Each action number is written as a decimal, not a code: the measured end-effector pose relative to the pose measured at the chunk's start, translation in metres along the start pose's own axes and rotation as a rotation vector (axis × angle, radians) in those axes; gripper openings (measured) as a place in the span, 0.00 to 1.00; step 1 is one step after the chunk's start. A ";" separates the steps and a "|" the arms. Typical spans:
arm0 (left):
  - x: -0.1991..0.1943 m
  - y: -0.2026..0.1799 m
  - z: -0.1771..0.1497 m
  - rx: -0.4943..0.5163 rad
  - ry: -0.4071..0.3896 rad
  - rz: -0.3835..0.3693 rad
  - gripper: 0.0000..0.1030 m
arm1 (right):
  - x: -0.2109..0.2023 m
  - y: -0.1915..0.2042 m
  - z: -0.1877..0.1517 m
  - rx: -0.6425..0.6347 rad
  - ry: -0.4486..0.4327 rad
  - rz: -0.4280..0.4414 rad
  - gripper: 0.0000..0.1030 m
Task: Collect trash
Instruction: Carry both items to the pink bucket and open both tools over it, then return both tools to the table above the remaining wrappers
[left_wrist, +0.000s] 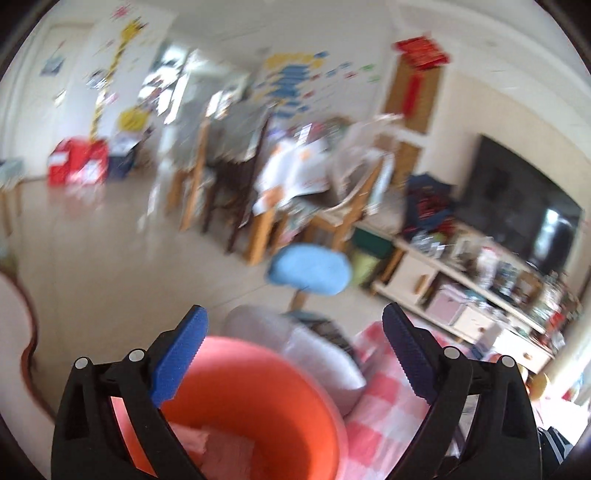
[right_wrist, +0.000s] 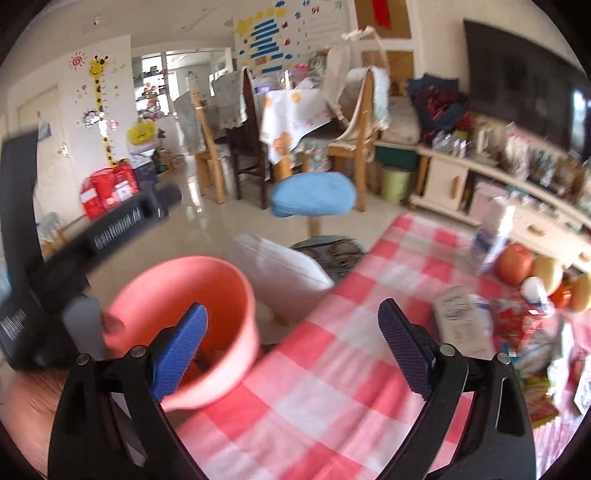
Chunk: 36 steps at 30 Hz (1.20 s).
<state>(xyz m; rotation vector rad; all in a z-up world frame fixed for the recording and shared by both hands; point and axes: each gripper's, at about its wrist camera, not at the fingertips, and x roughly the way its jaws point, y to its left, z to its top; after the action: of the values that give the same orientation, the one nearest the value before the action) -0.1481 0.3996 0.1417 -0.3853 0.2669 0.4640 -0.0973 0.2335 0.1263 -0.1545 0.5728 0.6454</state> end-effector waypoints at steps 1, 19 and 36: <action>-0.004 -0.010 -0.001 0.029 -0.024 -0.033 0.92 | -0.004 -0.003 -0.006 -0.017 -0.011 -0.014 0.95; -0.037 -0.135 -0.062 0.484 -0.024 -0.262 0.92 | -0.084 -0.075 -0.079 0.024 -0.003 -0.243 0.96; -0.058 -0.172 -0.136 0.576 0.250 -0.403 0.92 | -0.138 -0.150 -0.120 0.156 -0.022 -0.309 0.96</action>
<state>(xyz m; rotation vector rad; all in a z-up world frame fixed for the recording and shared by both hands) -0.1375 0.1789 0.0904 0.0738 0.5356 -0.0685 -0.1513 0.0051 0.0961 -0.0864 0.5622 0.3010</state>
